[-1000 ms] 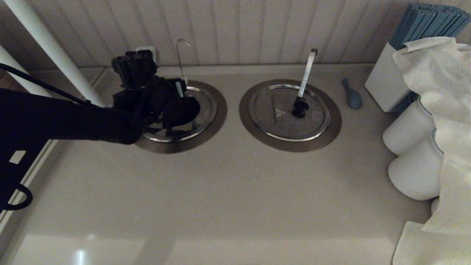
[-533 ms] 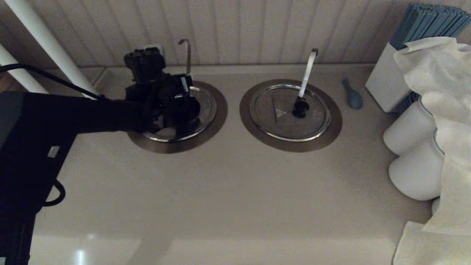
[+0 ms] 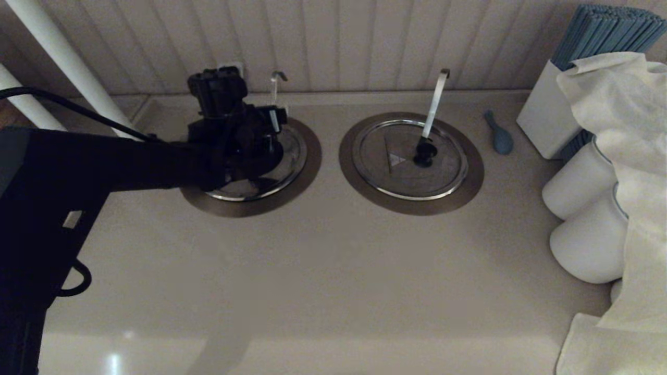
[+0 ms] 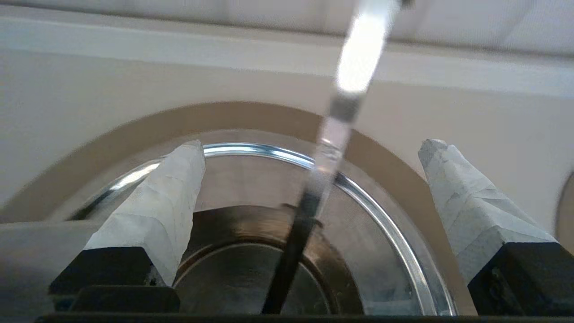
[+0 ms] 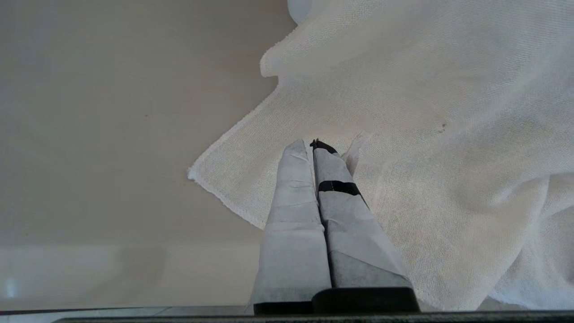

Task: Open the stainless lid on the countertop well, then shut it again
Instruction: Stir with a spoon, then close the lid

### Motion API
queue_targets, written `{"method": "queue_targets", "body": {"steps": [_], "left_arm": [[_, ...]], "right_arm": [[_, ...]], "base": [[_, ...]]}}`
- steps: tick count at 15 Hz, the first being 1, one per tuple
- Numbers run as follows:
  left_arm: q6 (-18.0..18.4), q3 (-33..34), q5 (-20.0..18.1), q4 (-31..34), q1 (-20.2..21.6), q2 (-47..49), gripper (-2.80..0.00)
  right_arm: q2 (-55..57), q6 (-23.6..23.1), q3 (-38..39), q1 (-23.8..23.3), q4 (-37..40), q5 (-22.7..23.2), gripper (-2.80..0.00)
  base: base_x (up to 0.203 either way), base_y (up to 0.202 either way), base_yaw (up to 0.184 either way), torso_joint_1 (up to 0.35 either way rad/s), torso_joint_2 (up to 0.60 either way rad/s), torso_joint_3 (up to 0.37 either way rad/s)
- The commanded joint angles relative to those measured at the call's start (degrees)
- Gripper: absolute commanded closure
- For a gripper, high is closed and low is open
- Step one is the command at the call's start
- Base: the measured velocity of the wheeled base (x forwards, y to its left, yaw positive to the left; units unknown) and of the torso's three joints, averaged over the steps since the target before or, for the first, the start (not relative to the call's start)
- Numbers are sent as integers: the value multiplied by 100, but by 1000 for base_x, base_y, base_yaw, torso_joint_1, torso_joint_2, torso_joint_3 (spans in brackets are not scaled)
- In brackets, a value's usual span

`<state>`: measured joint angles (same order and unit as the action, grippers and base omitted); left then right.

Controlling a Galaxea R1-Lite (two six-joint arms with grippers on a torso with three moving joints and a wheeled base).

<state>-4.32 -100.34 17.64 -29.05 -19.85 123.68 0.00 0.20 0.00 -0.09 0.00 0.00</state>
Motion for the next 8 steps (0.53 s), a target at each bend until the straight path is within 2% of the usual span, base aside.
{"method": "queue_targets", "body": {"steps": [1,4,7,8], "left_arm": [[-58,175,8,-22,28,-357,-280],[-244,506,-60,19,404,-962,-280],[-735,881,-320,341,912,-1674,-280],[-947,1056,-562,685,1149,-2000,-280]], "right_arm": [[0,6,0,0,0,0,0],[7,5,0,0,0,0,0],[3,3,0,9,0,0,0],[2,6,0,3,0,0,0]], "base": [[0,0,0,0,0,0],[0,0,0,0,0,0],[0,0,0,0,0,0],[0,0,0,0,0,0]]}}
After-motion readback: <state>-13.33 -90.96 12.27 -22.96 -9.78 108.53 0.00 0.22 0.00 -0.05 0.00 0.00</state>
